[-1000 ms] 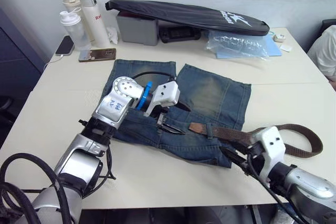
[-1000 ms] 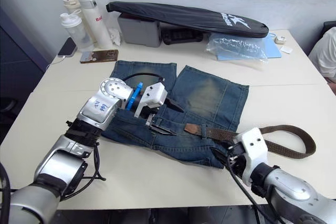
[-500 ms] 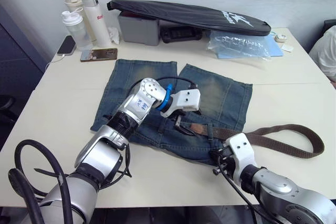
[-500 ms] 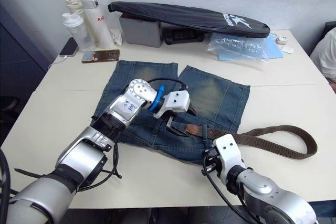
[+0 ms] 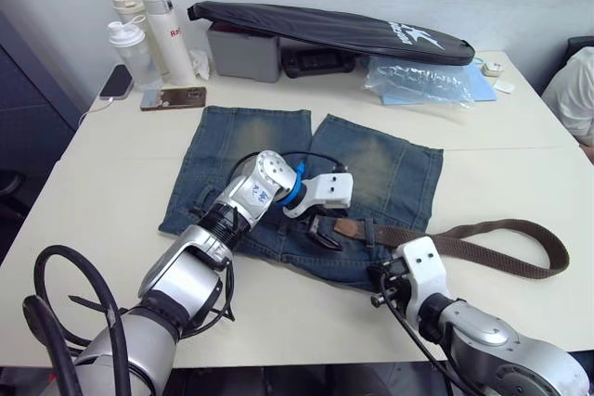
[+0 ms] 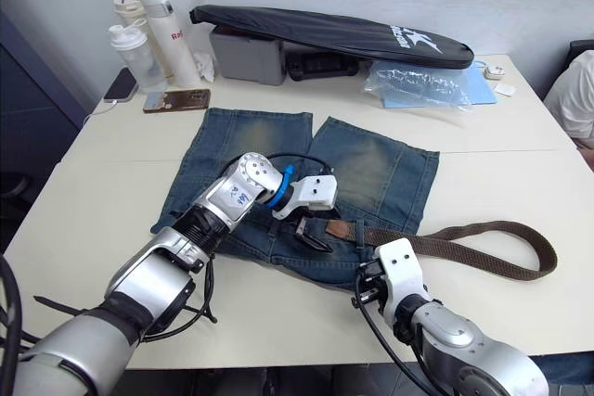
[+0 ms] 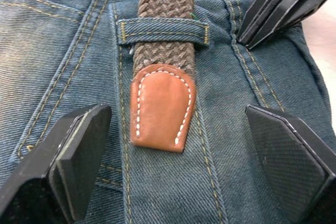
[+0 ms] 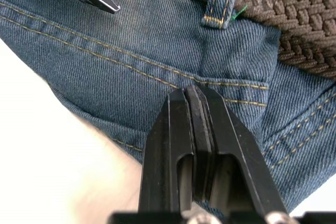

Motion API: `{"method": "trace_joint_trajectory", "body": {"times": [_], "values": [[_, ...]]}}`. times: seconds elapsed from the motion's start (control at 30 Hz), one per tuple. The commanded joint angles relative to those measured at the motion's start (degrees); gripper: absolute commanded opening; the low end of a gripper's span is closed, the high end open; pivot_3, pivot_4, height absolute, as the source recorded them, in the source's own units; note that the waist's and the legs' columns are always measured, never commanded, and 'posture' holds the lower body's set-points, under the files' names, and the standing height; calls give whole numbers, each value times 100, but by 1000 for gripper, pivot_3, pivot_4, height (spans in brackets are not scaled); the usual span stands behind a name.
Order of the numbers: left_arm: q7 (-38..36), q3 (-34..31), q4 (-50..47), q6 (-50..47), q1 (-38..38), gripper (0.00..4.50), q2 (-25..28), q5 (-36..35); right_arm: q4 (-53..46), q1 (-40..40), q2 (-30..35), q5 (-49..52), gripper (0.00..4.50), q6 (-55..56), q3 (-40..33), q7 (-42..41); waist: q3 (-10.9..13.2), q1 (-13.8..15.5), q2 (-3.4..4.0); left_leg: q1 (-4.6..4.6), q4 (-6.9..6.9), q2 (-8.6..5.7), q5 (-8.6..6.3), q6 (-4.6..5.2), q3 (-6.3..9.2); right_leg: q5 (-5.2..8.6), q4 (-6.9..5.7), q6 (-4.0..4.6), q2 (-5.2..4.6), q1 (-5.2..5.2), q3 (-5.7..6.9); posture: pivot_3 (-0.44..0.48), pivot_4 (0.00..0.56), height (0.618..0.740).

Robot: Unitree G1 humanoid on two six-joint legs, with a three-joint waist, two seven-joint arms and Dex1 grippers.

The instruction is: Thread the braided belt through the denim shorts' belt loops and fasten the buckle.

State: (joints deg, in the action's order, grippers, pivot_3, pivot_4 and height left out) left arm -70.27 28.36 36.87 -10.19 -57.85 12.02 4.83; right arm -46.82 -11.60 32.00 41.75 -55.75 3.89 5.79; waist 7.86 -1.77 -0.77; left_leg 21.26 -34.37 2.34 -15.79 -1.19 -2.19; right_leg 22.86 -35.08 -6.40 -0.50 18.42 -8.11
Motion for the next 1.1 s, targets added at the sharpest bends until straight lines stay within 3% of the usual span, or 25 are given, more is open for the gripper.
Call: {"method": "trace_joint_trajectory", "body": {"times": [0.03, 0.13, 0.33, 0.63, 0.9, 1.1], "values": [[163, -187, 36, 294, -19, 4243, -25, 4, 104, -44, -90, -136, 13, -255, -21, -9, -5, -1, -2, 0, 0, 0, 0, 0, -1, 0, 0, 0, 0, 0, -1, 0, 150, 740], [119, -237, 48, 206, 23, 3293, -58, -60, 106, -10, -133, -190, 0, -324, -55, -56, -9, -5, -2, -1, 0, 0, 0, 0, -1, 0, 0, 0, 0, 0, 0, 0, 150, 740], [53, -270, -28, -6, 89, 608, -120, -83, 104, 39, -203, -290, 0, -435, -102, -154, -16, -8, -7, -1, 0, 0, 0, 0, -1, 0, -2, 0, 1, 0, 0, 0, 150, 740], [79, -298, -21, -191, 101, 608, -151, 0, 71, 42, -301, -416, 0, -559, -136, -288, -26, -5, -9, -3, 0, 0, 0, 0, -1, 0, -3, 0, 1, 0, 0, 0, 150, 740], [217, -689, 98, -1224, -94, 608, -341, -284, 48, 52, -394, -539, 0, -651, -140, -393, -27, -6, -11, -2, -2, -1, 0, 0, -1, 0, -4, 0, 1, 0, 1, 0, 150, 740], [-135, -1070, -551, -489, 160, 608, -254, -781, 12, 20, -439, -603, 0, -701, -180, -457, -28, -2, -11, -1, -2, 0, 1, -1, -1, 0, -7, 0, 0, 2, 3, 0, 150, 740]]}}
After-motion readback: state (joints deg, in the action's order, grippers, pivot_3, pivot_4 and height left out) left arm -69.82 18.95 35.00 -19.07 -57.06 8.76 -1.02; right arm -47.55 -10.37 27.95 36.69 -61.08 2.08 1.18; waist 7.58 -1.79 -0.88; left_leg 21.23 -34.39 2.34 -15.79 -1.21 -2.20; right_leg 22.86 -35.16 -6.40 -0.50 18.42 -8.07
